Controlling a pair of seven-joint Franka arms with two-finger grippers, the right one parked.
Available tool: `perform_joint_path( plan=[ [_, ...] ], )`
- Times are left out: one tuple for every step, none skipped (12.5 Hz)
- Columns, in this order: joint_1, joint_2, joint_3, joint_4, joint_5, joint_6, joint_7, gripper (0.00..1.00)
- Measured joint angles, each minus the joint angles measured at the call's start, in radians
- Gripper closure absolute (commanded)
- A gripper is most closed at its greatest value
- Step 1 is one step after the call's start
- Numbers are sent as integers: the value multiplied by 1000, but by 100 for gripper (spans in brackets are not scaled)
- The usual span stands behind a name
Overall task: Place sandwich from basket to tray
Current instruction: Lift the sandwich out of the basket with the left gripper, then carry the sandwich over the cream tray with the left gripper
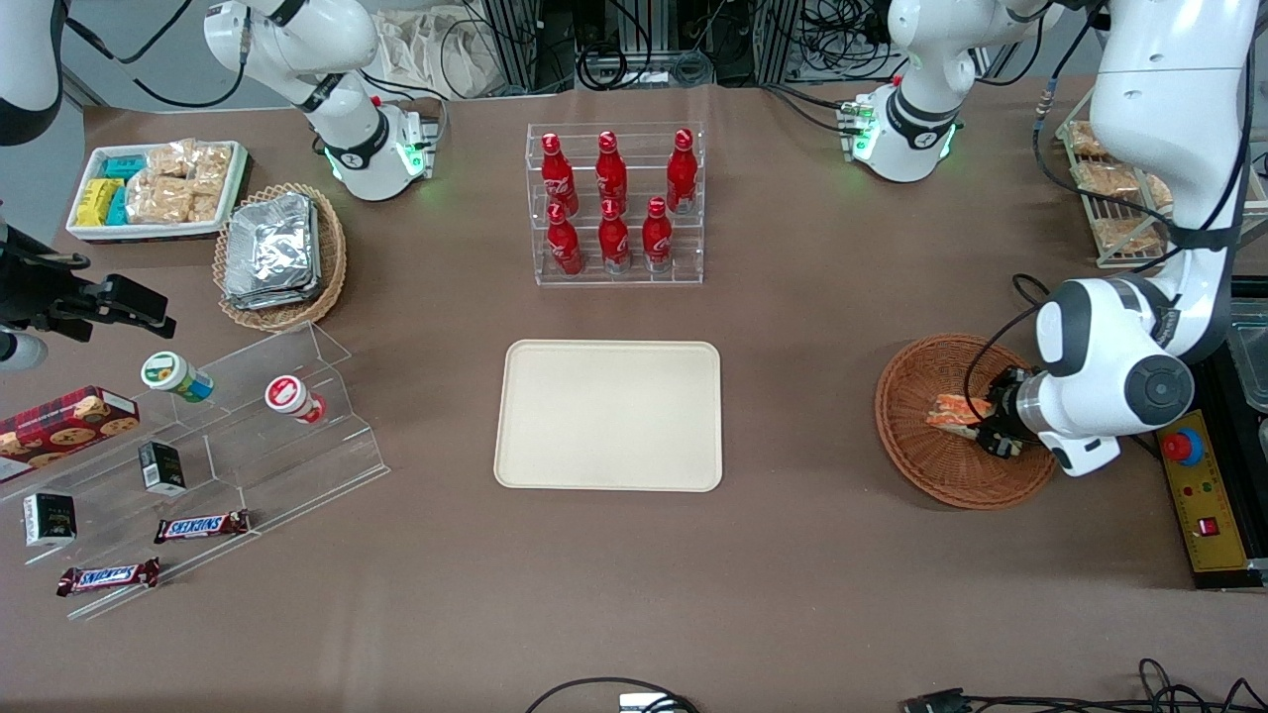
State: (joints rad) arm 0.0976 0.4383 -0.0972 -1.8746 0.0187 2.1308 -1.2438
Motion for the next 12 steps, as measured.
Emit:
perform_joint_path(
  plan=[
    [0,-8,0,23,0,-12,0,100],
    [0,-20,-1,51,0,-42,1,100],
    [0,-35,-3,88,0,-89,7,100],
    [-3,-49,-9,132,0,-149,29,100],
    [-8,-58,-20,184,0,-224,78,100],
    [-16,-63,-38,240,-1,-302,144,100],
    [-23,-65,-68,299,-3,-379,207,100],
    [-31,-66,-108,355,-3,-443,255,100],
    [-42,-66,-152,400,-3,-483,295,100],
    [-53,-66,-198,425,-2,-493,346,100],
    [-69,-59,-241,434,2,-481,394,100],
    [-102,-39,-268,440,26,-438,422,100]
  ],
)
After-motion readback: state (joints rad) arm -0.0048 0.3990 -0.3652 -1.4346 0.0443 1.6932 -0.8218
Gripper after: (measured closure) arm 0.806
